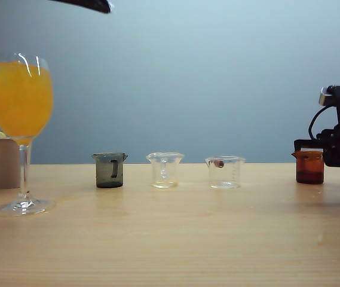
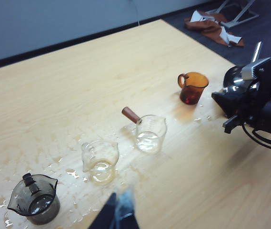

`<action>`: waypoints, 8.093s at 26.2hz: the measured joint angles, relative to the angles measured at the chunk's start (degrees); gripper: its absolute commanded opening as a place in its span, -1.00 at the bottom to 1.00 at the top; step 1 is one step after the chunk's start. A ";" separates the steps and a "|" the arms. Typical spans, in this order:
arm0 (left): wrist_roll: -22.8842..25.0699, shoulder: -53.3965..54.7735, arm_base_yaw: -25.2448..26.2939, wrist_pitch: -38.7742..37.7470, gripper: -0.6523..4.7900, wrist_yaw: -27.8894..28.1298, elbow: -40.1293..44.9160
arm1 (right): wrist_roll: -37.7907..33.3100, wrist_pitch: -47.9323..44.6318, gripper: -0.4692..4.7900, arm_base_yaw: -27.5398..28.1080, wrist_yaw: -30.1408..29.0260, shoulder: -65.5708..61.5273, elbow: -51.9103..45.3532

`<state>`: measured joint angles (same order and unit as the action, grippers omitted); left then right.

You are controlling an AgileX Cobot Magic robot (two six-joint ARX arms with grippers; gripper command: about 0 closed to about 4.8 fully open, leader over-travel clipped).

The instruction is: Pick up the fourth measuring cup from the left, pour the grenadine inside into the goblet, and finally put the measuring cup back in its original place.

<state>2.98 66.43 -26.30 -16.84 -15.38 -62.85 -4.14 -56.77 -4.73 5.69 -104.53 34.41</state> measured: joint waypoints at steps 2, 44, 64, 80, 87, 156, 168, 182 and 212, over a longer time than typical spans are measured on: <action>0.00 0.90 0.04 1.16 -0.78 0.02 0.00 | 0.00 -0.42 -0.70 0.04 0.83 -1.60 1.05; 0.02 1.01 0.04 1.57 -0.77 -0.04 0.00 | 1.62 3.37 0.10 0.07 3.28 -15.72 17.94; 0.02 1.01 0.04 1.57 -0.78 -0.04 0.00 | 1.51 9.11 0.10 -0.39 -1.22 -5.57 17.75; -1.51 -1.70 0.42 -4.83 -0.78 3.41 0.02 | 6.16 16.72 0.10 -11.69 -4.37 4.20 17.70; -2.21 -12.02 5.09 -14.45 -0.78 4.83 -0.02 | 5.88 24.81 0.10 -20.46 -4.52 11.47 17.86; 0.90 -21.31 15.10 -31.41 -0.78 7.41 -0.02 | 17.88 56.26 0.10 -43.76 -13.62 -5.46 62.10; 0.90 -21.31 15.10 -31.41 -0.78 7.41 -0.02 | 18.97 55.06 0.10 -45.42 -13.20 -5.46 62.07; 0.90 -21.31 15.10 -31.41 -0.78 7.39 -0.02 | 20.74 51.91 0.10 -44.28 -11.76 -6.86 62.07; 0.90 -21.31 15.10 -31.41 -0.78 7.41 -0.02 | 40.15 50.21 0.10 -44.94 -13.05 -6.84 62.10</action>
<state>3.88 45.12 -11.20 -48.25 -7.97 -62.87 36.01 -6.57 -49.67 -7.35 -111.37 96.51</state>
